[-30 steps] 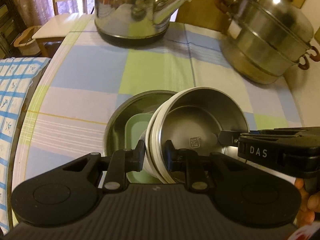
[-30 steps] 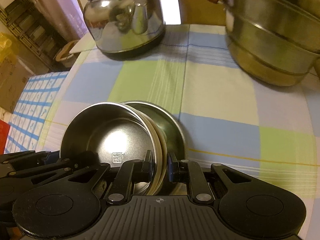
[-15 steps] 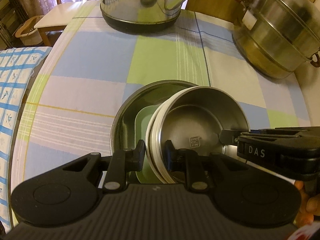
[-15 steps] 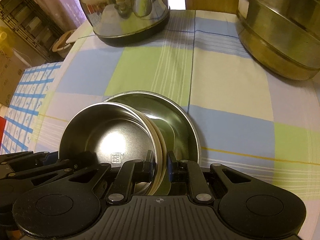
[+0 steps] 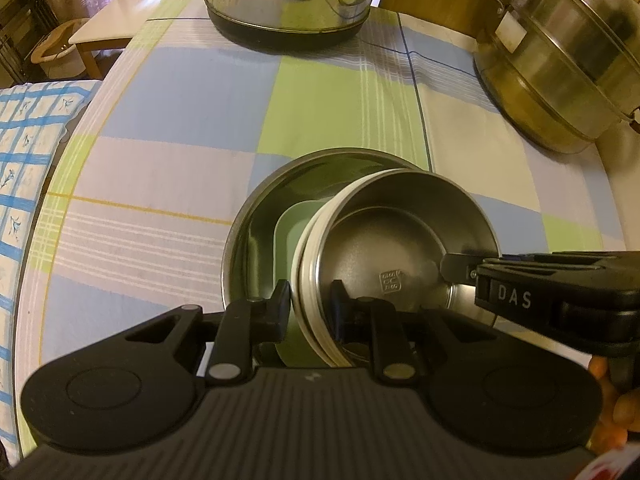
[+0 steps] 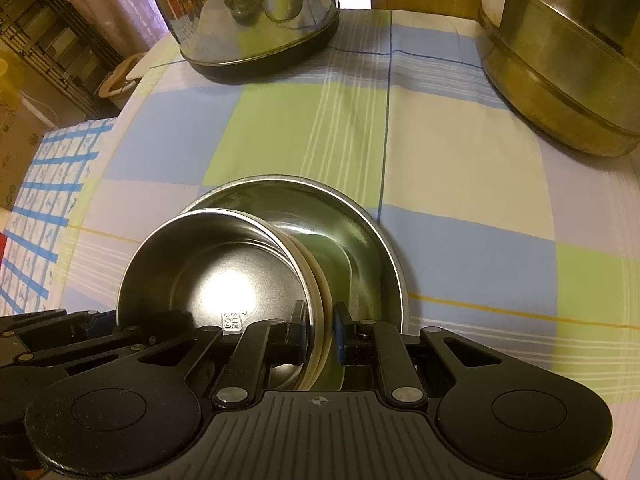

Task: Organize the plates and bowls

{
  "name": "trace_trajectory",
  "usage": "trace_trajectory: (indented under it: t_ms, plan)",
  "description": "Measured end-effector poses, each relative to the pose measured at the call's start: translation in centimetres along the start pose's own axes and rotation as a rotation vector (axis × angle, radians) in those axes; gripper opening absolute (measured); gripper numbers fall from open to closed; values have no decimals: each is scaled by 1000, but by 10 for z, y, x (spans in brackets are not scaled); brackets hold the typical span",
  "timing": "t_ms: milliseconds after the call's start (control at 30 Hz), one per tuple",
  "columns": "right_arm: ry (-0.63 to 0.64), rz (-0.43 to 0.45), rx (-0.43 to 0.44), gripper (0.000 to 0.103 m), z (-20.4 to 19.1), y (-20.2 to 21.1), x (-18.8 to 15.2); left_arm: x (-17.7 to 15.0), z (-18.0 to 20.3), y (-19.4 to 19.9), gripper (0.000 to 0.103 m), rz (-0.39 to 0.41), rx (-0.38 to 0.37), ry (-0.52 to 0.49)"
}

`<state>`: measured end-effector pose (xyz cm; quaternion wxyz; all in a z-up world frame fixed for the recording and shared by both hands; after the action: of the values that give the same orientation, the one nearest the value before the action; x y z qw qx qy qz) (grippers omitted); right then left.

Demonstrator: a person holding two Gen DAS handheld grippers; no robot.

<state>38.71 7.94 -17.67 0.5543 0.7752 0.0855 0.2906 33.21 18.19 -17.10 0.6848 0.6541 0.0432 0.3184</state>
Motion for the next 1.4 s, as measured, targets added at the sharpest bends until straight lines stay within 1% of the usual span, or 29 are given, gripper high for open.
trace_trajectory:
  t_ms: [100,200,367,433,567,667,700,733,900,1033,1100,1267,1333,1400]
  plan:
    - [-5,0,3,14,0,0,1,0,0,-2,18,0,-5,6]
    - [0,1,4,14,0,0,2,0,0,-2,22,0,-18,7]
    - [2,7,6,15,0,1,0,0,2,-2,27,8,-18,-2]
    - [0,9,9,16,0,1,0,0,2,-2,32,13,-17,0]
    - [3,15,13,19,0,3,-1,-1,3,0,34,18,-11,-5]
    - [0,27,8,32,1,5,0,1,2,2,36,30,-7,0]
    - [2,32,9,39,0,6,0,1,2,3,37,32,-5,2]
    - [4,36,10,42,0,7,-1,2,2,4,38,35,-4,4]
    - [5,55,21,46,1,14,0,4,3,11,41,55,7,12]
    - [-2,73,34,54,5,21,0,5,1,17,46,74,21,19]
    - [1,79,38,56,7,23,-1,4,1,20,46,83,25,23]
    - [8,93,56,58,7,30,-5,3,3,29,49,104,45,27]
    - [9,97,63,59,8,32,-7,2,3,32,54,111,54,30]
    - [11,97,69,59,9,33,-8,1,2,34,55,116,61,34]
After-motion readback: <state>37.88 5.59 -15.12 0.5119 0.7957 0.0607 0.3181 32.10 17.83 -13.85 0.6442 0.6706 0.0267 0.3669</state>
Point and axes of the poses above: each gripper's, at about its wrist camera, not at the fingertips, and y roughly against the way its jaws point, z to its right, x to its top, the point moved 10 cm from there along -y, roughly the way its jaws point
